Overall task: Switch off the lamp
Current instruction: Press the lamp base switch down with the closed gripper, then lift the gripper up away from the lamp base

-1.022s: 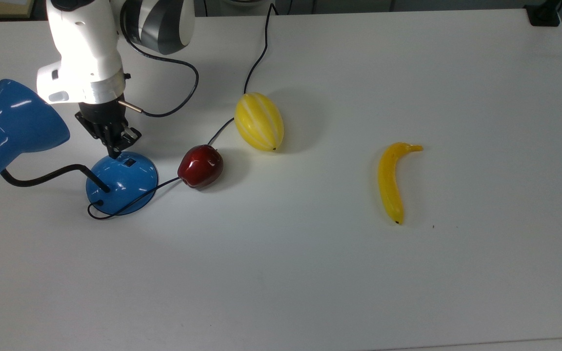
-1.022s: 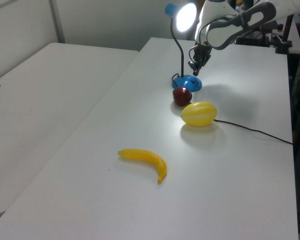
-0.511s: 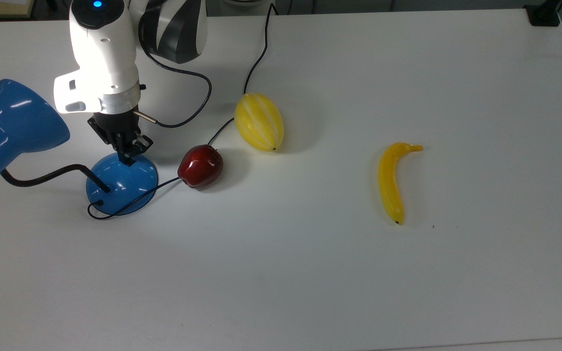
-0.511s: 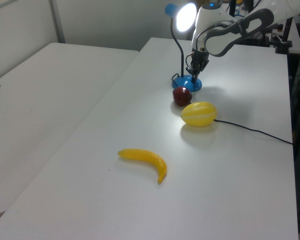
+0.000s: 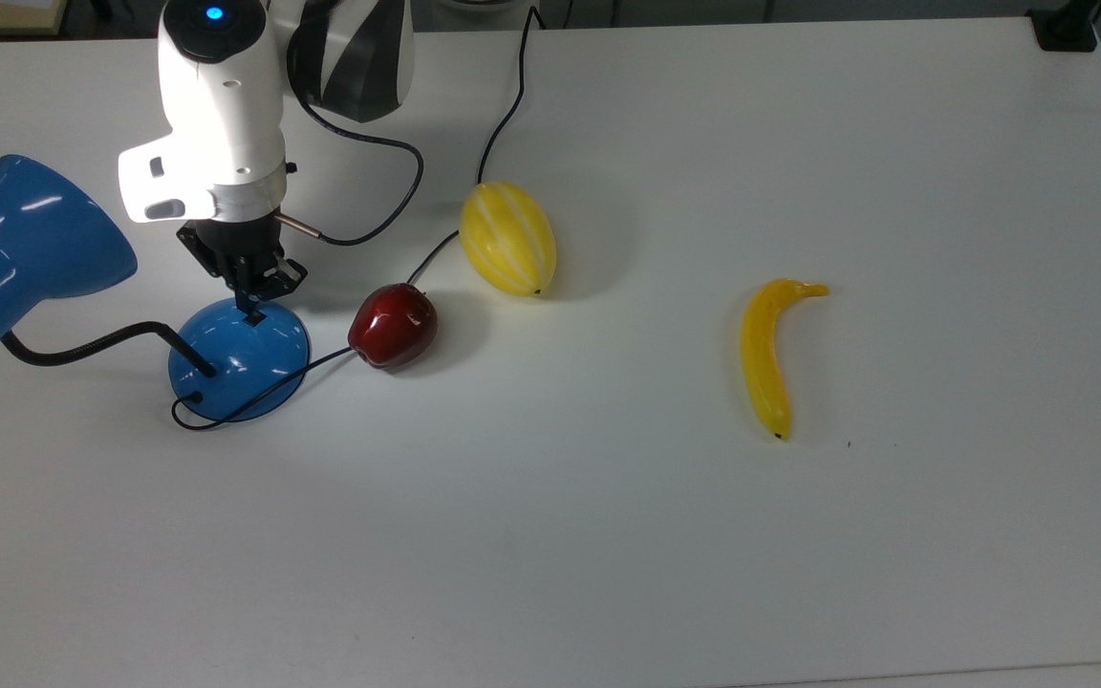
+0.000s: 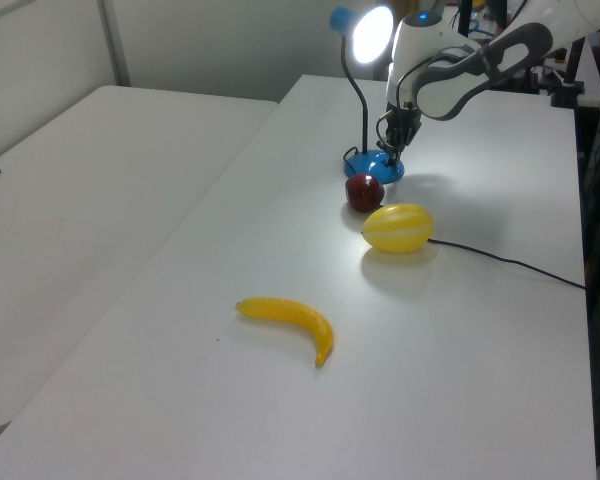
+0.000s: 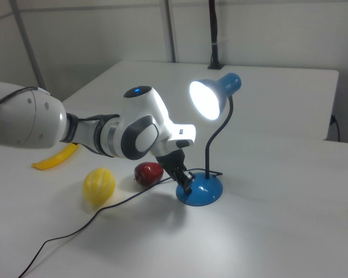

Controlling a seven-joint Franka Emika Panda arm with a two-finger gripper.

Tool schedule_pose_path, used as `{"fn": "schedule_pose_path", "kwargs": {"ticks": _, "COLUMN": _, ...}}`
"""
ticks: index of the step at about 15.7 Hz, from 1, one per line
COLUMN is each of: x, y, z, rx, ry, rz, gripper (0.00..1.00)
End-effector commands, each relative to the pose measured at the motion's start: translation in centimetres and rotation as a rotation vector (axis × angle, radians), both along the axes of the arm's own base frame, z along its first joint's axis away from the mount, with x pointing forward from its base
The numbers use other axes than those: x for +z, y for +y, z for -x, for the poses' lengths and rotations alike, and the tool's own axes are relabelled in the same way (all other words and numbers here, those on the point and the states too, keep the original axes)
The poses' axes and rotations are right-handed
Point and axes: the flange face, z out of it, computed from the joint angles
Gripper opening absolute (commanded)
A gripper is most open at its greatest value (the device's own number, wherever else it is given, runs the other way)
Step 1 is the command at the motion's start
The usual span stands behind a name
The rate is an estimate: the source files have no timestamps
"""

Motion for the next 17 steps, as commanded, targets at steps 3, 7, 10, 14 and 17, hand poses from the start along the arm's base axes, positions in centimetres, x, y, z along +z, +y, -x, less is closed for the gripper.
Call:
{"fn": "schedule_pose_path", "kwargs": {"ticks": 3, "x": -3.8, "y": 1.3, "z": 1.8, "rx": 0.013, "ry": 0.062, "rz": 0.016, "gripper": 0.00}}
{"fn": "schedule_pose_path", "kwargs": {"ticks": 7, "x": -1.8, "y": 1.0, "z": 1.3, "rx": -0.002, "ry": 0.027, "rz": 0.008, "gripper": 0.00}}
{"fn": "schedule_pose_path", "kwargs": {"ticks": 10, "x": 0.0, "y": 0.7, "z": 0.5, "rx": -0.019, "ry": -0.013, "rz": 0.004, "gripper": 0.00}}
{"fn": "schedule_pose_path", "kwargs": {"ticks": 14, "x": 1.2, "y": 0.7, "z": -0.3, "rx": -0.066, "ry": -0.054, "rz": -0.007, "gripper": 0.00}}
{"fn": "schedule_pose_path", "kwargs": {"ticks": 17, "x": 2.2, "y": 0.6, "z": -0.8, "rx": -0.086, "ry": -0.082, "rz": -0.018, "gripper": 0.00}}
